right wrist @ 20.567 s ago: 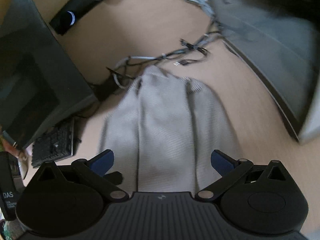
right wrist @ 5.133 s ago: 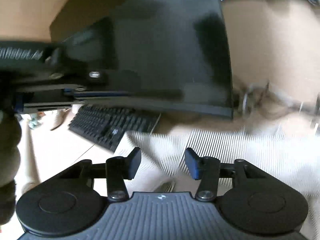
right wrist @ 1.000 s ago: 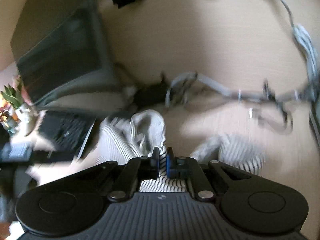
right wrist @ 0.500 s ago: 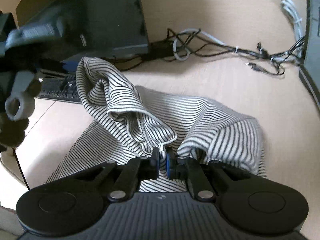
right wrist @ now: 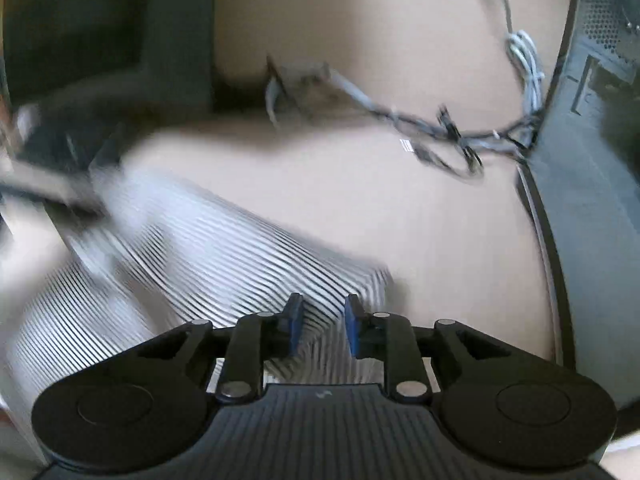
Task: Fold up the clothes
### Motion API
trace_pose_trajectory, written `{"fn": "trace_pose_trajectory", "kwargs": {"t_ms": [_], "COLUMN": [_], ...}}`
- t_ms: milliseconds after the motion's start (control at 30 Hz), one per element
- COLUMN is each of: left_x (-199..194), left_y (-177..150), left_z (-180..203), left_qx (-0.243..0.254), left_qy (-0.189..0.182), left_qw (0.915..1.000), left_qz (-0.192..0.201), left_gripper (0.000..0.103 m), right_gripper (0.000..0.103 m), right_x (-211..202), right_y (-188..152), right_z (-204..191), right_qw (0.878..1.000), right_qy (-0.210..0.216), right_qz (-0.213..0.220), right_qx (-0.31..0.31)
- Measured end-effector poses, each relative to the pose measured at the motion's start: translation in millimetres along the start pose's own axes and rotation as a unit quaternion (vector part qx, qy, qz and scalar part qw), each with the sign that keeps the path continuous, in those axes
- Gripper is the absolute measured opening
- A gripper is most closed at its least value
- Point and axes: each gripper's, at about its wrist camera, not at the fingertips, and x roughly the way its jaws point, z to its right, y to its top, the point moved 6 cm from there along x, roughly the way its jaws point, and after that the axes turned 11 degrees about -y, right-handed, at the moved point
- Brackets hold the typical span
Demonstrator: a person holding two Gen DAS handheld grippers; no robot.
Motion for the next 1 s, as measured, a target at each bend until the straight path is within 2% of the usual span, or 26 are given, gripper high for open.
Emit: {"fn": "trace_pose_trajectory", "kwargs": {"t_ms": [67, 133, 167, 200, 267, 367, 433, 600, 800, 867, 1000], "left_x": [-9, -15, -15, -15, -5, 19, 34, 62, 84, 78, 60], "left_y": [2, 9, 12, 15, 13, 4, 1, 18, 43, 47, 44], "left_z": [-4, 0, 3, 6, 12, 15, 16, 27, 41, 44, 39], "left_qx": [-0.008, -0.016, -0.020, -0.023, -0.029, -0.036, -0.039, -0.031, -0.035, -0.039, -0.037], "left_qy": [0.008, -0.005, -0.020, -0.036, -0.063, -0.076, -0.077, -0.080, -0.085, -0.088, -0.068], "left_qw": [0.9999, 0.9997, 0.9994, 0.9990, 0.9976, 0.9951, 0.9938, 0.9942, 0.9951, 0.9950, 0.9970], "left_qz": [0.013, 0.020, 0.019, 0.015, -0.009, -0.052, -0.070, -0.066, -0.037, -0.025, -0.011], "left_gripper": [0.079, 0.076, 0.076, 0.077, 0.077, 0.076, 0.069, 0.069, 0.068, 0.071, 0.090], "right_gripper": [0.021, 0.022, 0.029, 0.041, 0.050, 0.049, 0.043, 0.041, 0.041, 0.041, 0.041], "right_x": [-2, -9, -12, -12, -7, 6, 12, 26, 62, 72, 70], "right_y": [-8, -6, -4, -1, 0, -3, -5, 7, 46, 56, 67], "right_z": [4, 9, 12, 14, 18, 21, 25, 30, 59, 68, 70], "right_qw": [1.000, 1.000, 0.999, 0.999, 0.997, 0.991, 0.988, 0.992, 0.993, 0.993, 0.994], "right_qy": [-0.006, -0.001, 0.003, 0.005, 0.016, 0.045, 0.054, 0.045, 0.001, -0.022, -0.051], "right_qz": [-0.001, 0.003, 0.004, 0.001, -0.012, -0.033, -0.038, -0.019, -0.002, 0.002, 0.014], "right_qx": [0.005, 0.029, 0.043, 0.054, 0.078, 0.123, 0.141, 0.116, 0.117, 0.118, 0.099]}}
